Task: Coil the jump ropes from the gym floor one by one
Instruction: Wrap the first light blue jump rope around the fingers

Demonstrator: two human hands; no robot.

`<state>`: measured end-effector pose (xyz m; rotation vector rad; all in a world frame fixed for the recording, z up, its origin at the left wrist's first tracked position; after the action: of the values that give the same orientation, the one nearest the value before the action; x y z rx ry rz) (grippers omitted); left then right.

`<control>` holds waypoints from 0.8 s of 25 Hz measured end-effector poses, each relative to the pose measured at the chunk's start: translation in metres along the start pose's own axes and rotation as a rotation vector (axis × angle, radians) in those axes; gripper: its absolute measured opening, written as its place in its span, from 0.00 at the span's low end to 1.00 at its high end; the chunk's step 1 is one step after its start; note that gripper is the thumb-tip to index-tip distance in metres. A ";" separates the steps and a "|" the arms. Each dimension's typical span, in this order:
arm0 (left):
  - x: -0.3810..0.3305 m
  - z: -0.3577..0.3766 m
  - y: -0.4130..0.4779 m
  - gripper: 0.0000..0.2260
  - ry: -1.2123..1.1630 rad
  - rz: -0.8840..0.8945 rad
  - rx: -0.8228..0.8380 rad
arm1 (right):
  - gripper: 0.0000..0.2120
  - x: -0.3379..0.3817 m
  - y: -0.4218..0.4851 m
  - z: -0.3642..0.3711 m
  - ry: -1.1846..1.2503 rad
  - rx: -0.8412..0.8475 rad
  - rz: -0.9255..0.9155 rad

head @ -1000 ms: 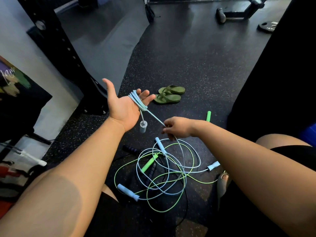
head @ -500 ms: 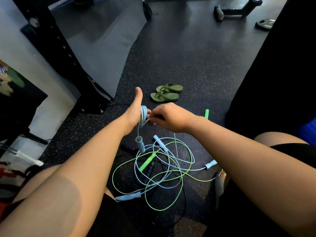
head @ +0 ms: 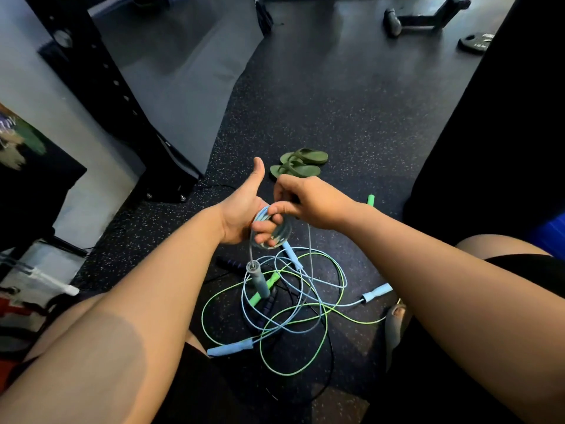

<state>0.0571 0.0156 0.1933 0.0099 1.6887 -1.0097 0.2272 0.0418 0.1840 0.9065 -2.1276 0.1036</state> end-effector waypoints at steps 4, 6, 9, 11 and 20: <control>-0.003 -0.002 -0.005 0.46 -0.063 0.048 0.060 | 0.16 -0.011 -0.003 0.007 0.222 0.020 0.139; -0.006 -0.006 -0.008 0.45 -0.164 0.115 0.062 | 0.21 -0.016 -0.005 0.011 0.345 0.009 0.214; -0.011 -0.015 -0.014 0.43 -0.429 0.247 -0.008 | 0.23 -0.026 -0.010 0.021 0.479 0.040 0.386; -0.013 -0.021 -0.017 0.43 -0.560 0.348 -0.093 | 0.16 -0.033 -0.013 0.029 0.478 0.090 0.433; -0.012 -0.019 -0.009 0.40 -0.853 0.619 -0.383 | 0.07 -0.016 -0.005 0.034 0.096 0.183 0.308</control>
<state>0.0427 0.0272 0.2084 -0.1251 0.9523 -0.1485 0.2156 0.0352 0.1484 0.6541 -2.1781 0.4957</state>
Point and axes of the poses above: each hand's wrist, its own y-axis towards the middle knuckle, its own z-axis out of the palm, x = y × z, the point moved 1 cm from there along y, towards the middle knuckle, and after that the axes turned 8 degrees about y, right-handed, at the moved point
